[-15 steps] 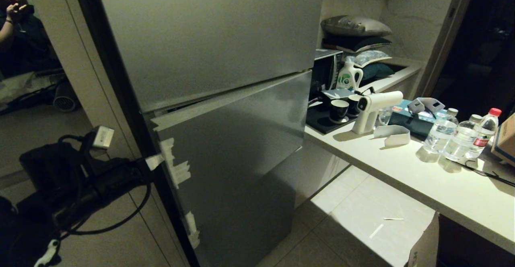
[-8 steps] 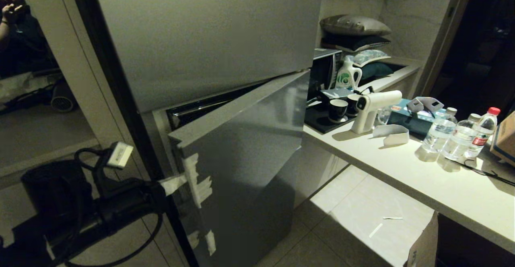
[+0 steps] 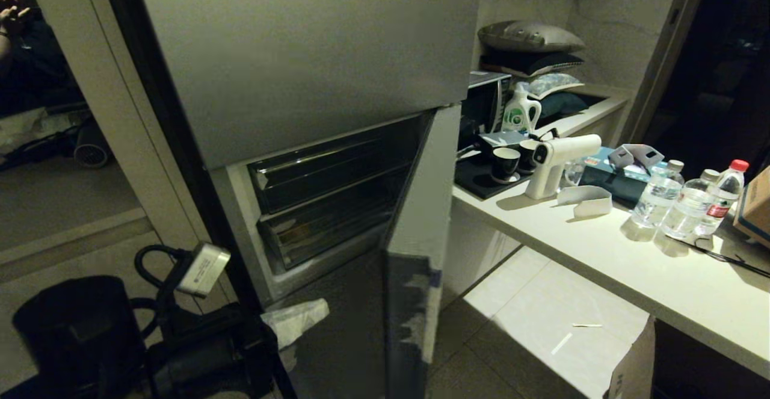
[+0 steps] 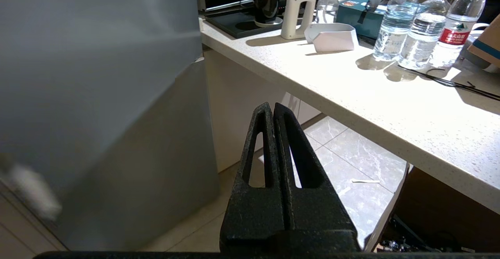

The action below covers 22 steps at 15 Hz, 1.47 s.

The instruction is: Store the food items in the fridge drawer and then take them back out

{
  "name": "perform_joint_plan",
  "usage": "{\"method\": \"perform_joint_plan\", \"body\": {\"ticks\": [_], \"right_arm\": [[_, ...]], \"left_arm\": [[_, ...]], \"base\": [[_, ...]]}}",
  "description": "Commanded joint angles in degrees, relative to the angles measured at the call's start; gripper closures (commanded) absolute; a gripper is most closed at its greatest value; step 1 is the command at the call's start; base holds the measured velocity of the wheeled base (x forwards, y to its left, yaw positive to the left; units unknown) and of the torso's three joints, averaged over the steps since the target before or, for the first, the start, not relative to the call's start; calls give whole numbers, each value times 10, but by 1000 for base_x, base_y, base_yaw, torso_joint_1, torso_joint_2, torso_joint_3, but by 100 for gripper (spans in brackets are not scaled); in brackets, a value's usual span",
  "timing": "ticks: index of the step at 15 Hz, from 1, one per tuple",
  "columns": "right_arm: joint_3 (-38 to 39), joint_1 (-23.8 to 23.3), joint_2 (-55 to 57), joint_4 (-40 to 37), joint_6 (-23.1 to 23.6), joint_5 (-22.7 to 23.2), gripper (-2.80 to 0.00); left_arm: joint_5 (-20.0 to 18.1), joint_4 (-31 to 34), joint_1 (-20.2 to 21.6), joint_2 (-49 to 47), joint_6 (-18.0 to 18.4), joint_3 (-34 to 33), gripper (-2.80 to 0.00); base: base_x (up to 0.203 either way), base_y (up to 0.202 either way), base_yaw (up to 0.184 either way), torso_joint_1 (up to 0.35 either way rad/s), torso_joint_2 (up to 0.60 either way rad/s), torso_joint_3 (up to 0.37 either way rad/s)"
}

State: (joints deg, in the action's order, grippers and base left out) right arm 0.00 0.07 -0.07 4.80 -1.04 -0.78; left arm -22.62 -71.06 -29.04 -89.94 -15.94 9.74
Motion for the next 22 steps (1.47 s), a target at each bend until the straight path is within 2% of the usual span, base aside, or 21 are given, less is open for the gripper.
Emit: {"method": "perform_joint_plan", "body": {"ticks": [1, 2, 5, 7, 8, 11, 13, 15, 16, 17, 19, 20, 21, 22], "right_arm": [[18, 0, 0, 0, 0, 0, 0], [18, 0, 0, 0, 0, 0, 0], [18, 0, 0, 0, 0, 0, 0], [18, 0, 0, 0, 0, 0, 0], [18, 0, 0, 0, 0, 0, 0], [18, 0, 0, 0, 0, 0, 0], [18, 0, 0, 0, 0, 0, 0], [18, 0, 0, 0, 9, 2, 0], [18, 0, 0, 0, 9, 2, 0], [18, 0, 0, 0, 9, 2, 0], [18, 0, 0, 0, 9, 2, 0], [18, 0, 0, 0, 9, 2, 0], [18, 0, 0, 0, 7, 1, 0], [18, 0, 0, 0, 3, 1, 0]], "left_arm": [[6, -4, -26, 30, 0, -7, 0], [17, -4, -26, 40, 0, -6, 0], [99, -3, -24, 111, 2, 19, 0], [180, 17, -21, 182, 10, 59, 0], [214, 50, -21, 219, 26, 74, 0], [302, 249, -20, 366, 100, 90, 0], [339, 444, -20, 466, 122, 83, 0], [393, 596, -6, 559, 130, 76, 0], [411, 642, 26, 590, 132, 72, 0], [421, 657, 78, 605, 133, 67, 0], [432, 677, 231, 648, 137, 55, 0], [426, 684, 290, 678, 142, 43, 0], [397, 688, 334, 715, 154, 17, 0], [355, 686, 352, 733, 164, -26, 0]], "base": [[0, 0, 0, 0, 0, 0], [0, 0, 0, 0, 0, 0], [0, 0, 0, 0, 0, 0], [0, 0, 0, 0, 0, 0], [0, 0, 0, 0, 0, 0], [0, 0, 0, 0, 0, 0], [0, 0, 0, 0, 0, 0], [0, 0, 0, 0, 0, 0], [0, 0, 0, 0, 0, 0], [0, 0, 0, 0, 0, 0], [0, 0, 0, 0, 0, 0], [0, 0, 0, 0, 0, 0], [0, 0, 0, 0, 0, 0], [0, 0, 0, 0, 0, 0]]}}
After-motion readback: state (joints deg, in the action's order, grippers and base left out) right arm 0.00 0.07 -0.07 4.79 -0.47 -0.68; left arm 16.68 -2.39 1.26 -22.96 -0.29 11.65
